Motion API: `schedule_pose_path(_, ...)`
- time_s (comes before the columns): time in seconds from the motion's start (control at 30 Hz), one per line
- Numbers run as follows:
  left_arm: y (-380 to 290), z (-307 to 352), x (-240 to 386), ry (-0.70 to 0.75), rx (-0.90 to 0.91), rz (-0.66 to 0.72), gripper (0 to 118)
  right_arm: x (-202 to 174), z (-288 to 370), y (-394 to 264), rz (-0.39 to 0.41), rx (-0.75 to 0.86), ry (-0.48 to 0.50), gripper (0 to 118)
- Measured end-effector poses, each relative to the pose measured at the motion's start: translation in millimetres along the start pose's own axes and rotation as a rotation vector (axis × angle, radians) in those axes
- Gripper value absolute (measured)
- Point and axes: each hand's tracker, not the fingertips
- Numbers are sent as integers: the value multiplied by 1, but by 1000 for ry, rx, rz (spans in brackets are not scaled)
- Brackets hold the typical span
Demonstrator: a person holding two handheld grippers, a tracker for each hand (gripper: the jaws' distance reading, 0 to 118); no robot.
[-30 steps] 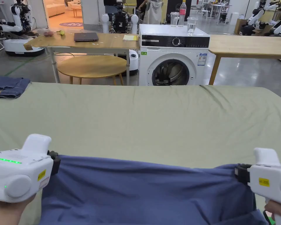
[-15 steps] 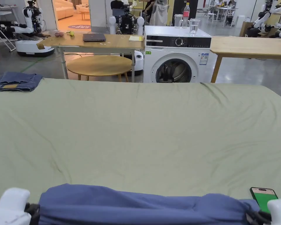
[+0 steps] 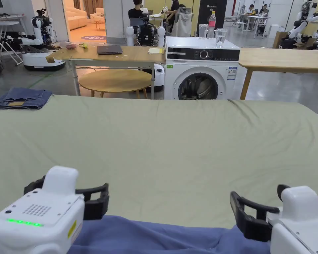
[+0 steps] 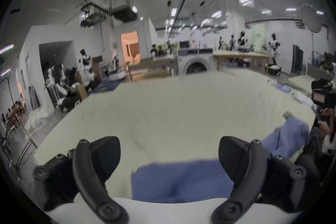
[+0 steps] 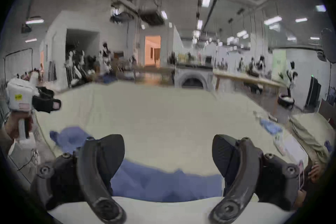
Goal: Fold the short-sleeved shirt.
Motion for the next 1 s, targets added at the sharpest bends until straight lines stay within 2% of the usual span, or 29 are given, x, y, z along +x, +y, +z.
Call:
schedule_pose_path(0.03,7,-2,7,16,8,-9,76,-3,-3,4,-14,12,5,73)
schedule_pose_path(0.07,12,-3,12,15,12,-19,35,-4,-5,6,-25,13,10,34)
schedule_pose_path(0.1,14,-3,16,12,15,-28,0,-7,-7,7,-32,22,10,0)
schedule_pose_path(0.17,16,-8,22,22,0,-47,0,-10,-11,5,-13,30,-39,0)
schedule_pose_path(0.33,-2,-9,-5,-8,-67,-4,0,-8,-12,0,-15,9,-12,0)
schedule_pose_path(0.47,-40,-8,-68,-2,-167,167,0,-11,-15,-6,4,-20,-12,0)
schedule_pose_path(0.5,-55,-11,-90,-12,-197,232,2,-13,-16,-9,5,-30,-12,0)
schedule_pose_path(0.6,-96,-13,-142,-75,-322,416,107,-19,-19,-17,5,-58,-4,0)
schedule_pose_path(0.63,-112,-14,-156,-102,-348,483,118,-21,-22,-20,6,-72,2,0)
schedule_pose_path(0.73,-151,-17,-183,-173,-390,743,118,-28,-28,-25,6,-98,14,0)
schedule_pose_path(0.83,-187,-35,-184,-320,-410,1006,118,-32,-33,-28,0,-115,20,0)
schedule_pose_path(0.87,-197,-44,-179,-409,-431,1099,118,-34,-34,-26,-3,-120,22,0)
schedule_pose_path(0.97,-197,-65,-164,-589,-302,1291,118,-36,-38,-25,-6,-127,29,0)
schedule_pose_path(1.0,-198,-75,-160,-637,-291,1382,113,-38,-38,-24,-4,-127,30,0)
